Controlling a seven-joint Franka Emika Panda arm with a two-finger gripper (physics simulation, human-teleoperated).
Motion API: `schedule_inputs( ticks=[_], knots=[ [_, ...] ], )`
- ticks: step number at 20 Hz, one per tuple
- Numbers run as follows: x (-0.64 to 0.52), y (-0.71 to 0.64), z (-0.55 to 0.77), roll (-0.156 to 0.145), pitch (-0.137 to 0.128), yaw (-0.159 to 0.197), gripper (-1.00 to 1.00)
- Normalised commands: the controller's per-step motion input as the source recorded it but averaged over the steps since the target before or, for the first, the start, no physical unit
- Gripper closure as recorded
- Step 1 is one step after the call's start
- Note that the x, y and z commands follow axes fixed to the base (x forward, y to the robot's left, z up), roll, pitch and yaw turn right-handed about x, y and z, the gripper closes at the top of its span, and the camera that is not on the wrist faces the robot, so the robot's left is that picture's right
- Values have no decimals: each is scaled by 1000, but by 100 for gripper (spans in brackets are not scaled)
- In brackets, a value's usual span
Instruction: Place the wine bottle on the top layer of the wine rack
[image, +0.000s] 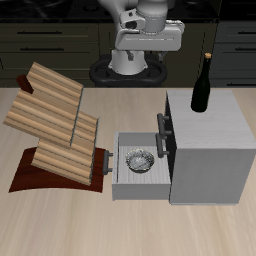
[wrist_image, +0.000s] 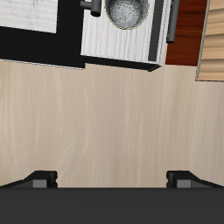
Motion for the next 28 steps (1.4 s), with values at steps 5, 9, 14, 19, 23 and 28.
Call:
schedule_inputs(
  ticks=[5,9,14,19,23,28],
  knots=[
    [-81,339,92,-1,5,1,-100],
    [-50,273,276,-17,-27,1,-100],
    [-22,271,211,-3,-20,-23,-100],
    [15,134,169,24,-70,1,-100],
    [67,191,213,8,-153,-5,-100],
    [166,195,100,-30,-129,-10,-100]
  ],
)
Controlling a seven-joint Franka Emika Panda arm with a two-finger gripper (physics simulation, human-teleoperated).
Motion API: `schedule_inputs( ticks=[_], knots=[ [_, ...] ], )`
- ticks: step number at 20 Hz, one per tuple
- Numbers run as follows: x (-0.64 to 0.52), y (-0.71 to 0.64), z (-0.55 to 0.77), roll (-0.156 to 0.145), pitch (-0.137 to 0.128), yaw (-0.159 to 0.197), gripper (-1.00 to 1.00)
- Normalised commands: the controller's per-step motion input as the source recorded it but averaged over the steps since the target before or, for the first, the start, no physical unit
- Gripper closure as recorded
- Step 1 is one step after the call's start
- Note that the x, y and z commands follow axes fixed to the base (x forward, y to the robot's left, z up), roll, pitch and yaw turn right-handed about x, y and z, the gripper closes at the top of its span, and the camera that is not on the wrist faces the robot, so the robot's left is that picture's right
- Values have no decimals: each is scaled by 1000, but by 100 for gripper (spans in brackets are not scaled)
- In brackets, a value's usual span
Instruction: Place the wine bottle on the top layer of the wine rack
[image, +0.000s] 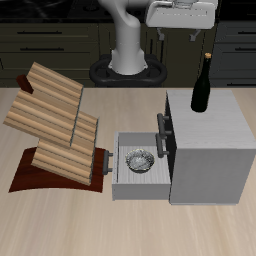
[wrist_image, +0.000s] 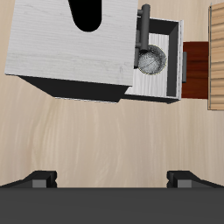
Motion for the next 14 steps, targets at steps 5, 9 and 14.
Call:
schedule_inputs(
  ticks=[5,9,14],
  knots=[
    [145,108,91,-2,-138,-26,-100],
    [259,87,6,-45,-193,-17,-100],
    [210,131,4,-4,-166,-30,-100]
  ],
)
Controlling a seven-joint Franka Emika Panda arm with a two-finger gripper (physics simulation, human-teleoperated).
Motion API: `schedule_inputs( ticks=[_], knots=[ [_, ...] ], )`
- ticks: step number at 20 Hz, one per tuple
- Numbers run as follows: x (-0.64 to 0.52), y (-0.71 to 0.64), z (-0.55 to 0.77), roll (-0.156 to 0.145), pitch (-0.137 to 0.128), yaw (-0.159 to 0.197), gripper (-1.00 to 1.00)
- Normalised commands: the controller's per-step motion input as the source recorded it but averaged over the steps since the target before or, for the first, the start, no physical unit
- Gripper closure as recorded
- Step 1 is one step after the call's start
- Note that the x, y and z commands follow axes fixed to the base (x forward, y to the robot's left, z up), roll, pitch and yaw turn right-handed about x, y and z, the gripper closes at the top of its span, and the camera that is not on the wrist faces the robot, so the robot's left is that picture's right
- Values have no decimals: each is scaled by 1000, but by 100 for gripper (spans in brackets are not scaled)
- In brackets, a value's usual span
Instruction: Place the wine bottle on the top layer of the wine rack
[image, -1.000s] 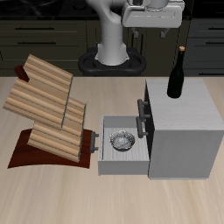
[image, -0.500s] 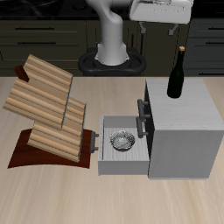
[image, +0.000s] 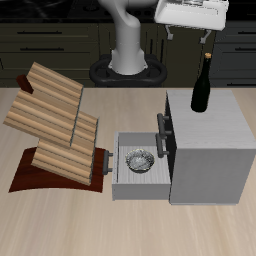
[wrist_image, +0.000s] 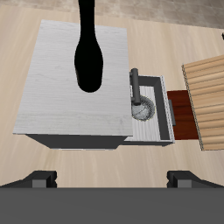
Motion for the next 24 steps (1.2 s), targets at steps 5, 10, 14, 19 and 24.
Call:
schedule_inputs(
  ticks=[5,10,14,19,24],
  knots=[
    [134,147,-39,14,-138,39,-100],
    [76,-27,46,-10,-114,-6,-100],
    [67,31,-16,10,-149,26,-100],
    [128,42,-57,22,-133,57,-100],
    [65,88,-77,-13,-165,7,-100]
  ],
)
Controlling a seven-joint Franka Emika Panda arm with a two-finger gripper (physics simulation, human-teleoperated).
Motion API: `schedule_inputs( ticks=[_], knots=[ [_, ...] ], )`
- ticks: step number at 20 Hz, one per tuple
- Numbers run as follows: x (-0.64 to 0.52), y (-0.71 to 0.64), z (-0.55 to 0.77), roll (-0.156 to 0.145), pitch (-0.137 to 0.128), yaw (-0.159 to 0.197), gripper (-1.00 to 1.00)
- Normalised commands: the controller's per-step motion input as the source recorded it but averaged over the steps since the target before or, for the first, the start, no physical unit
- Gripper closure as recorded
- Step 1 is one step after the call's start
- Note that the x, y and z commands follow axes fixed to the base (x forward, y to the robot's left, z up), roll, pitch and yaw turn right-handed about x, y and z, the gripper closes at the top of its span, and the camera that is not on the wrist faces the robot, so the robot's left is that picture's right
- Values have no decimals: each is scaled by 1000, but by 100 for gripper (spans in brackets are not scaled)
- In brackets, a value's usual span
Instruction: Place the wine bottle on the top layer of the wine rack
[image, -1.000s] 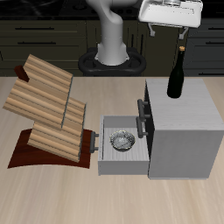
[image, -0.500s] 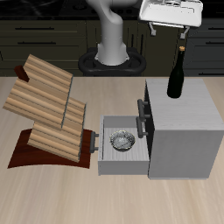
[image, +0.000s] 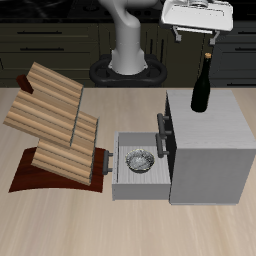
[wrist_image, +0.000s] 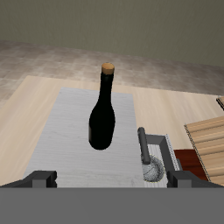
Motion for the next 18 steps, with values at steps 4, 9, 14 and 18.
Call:
schedule_inputs(
  ticks=[4,9,14,18],
  knots=[
    [213,-38,4,-31,-42,-36,-100],
    [232,-78,53,-12,-15,-18,-100],
    [237,-86,97,-47,10,-51,-100],
    [206,39,15,11,9,-33,-100]
  ],
)
